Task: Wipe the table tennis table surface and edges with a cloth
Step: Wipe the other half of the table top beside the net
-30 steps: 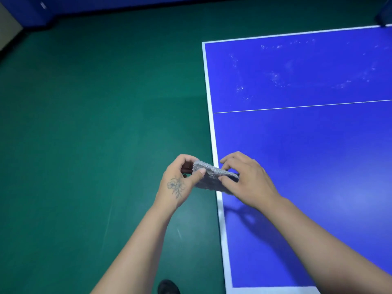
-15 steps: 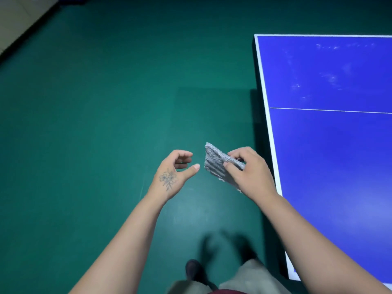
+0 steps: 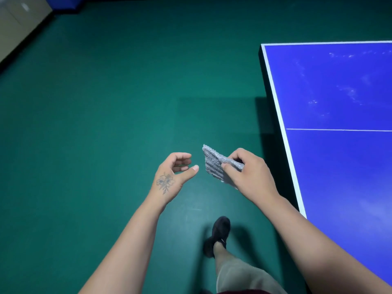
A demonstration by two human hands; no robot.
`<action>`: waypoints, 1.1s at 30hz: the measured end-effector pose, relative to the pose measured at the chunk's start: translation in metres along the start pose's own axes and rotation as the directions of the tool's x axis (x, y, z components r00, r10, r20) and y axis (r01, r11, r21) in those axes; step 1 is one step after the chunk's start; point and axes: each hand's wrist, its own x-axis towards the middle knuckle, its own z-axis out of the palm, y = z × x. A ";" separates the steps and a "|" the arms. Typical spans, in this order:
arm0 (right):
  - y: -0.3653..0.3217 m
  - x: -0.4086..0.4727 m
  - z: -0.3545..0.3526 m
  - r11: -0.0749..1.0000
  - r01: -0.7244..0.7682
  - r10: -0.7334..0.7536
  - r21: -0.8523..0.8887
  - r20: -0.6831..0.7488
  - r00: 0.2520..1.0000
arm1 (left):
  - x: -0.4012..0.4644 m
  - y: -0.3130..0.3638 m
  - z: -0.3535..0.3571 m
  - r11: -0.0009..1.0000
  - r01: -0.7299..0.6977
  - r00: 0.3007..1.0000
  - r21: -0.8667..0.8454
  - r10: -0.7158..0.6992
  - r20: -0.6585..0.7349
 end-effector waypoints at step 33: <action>-0.075 0.609 -0.010 0.964 -0.262 0.267 0.052 -0.210 0.940 | 0.694 0.208 -0.030 0.988 -0.098 0.946 0.122 0.054 0.320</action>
